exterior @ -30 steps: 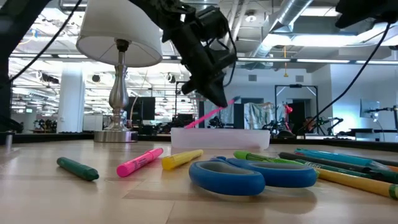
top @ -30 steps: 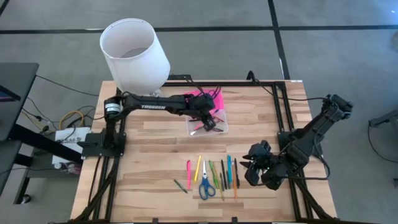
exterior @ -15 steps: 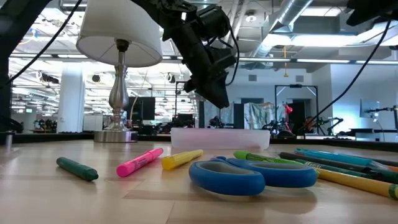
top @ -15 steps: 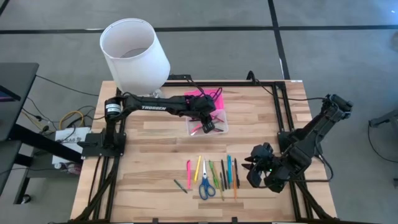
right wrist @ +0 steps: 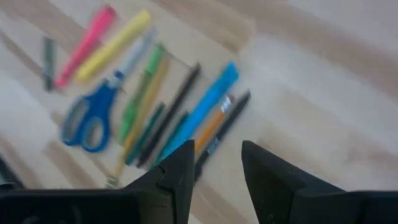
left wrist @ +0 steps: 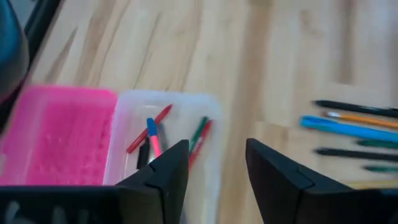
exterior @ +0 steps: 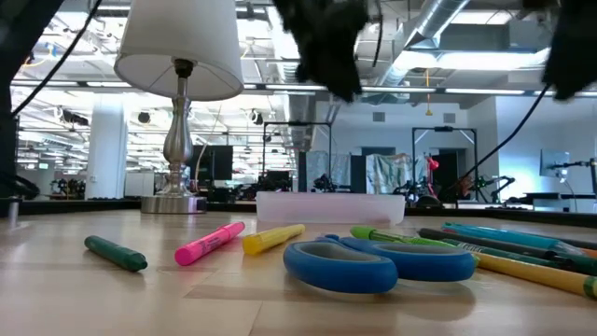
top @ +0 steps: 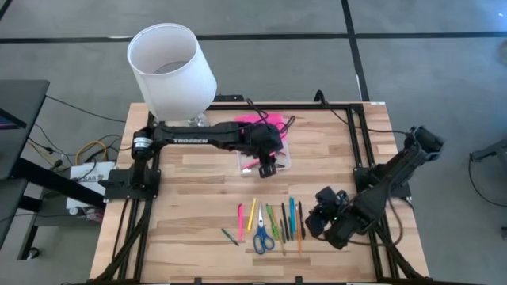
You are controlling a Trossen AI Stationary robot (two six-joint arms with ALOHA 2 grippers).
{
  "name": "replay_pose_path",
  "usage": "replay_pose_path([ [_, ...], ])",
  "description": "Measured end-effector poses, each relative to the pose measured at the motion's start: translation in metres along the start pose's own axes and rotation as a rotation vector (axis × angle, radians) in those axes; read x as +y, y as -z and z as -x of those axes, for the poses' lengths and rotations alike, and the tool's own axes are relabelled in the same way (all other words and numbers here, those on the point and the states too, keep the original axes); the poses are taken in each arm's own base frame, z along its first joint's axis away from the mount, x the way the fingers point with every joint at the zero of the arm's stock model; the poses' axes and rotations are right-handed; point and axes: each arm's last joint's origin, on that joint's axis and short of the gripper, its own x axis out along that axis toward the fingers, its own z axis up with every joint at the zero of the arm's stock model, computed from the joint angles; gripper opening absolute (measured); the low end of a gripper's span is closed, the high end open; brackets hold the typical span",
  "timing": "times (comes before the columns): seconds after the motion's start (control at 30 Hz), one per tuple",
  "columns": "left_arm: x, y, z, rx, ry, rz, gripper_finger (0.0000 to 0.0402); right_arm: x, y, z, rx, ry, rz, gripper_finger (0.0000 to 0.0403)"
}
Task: Pick & place school supplies into a supply box
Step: Put the right black pen into the pink supply box
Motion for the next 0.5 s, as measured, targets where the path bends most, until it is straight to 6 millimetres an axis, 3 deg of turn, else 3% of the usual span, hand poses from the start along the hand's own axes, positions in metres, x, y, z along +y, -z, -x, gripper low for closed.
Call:
replay_pose_path([
  [0.23,-0.054,-0.008,0.038,0.008,0.050,-0.102,0.0142,0.011,0.014,-0.034,0.098,0.094,-0.029,0.0125],
  [0.5,-0.104,0.015,0.054,0.127,0.053,-0.143,0.0142,0.019,0.022,-0.066,0.173,0.159,-0.051,0.0125],
])
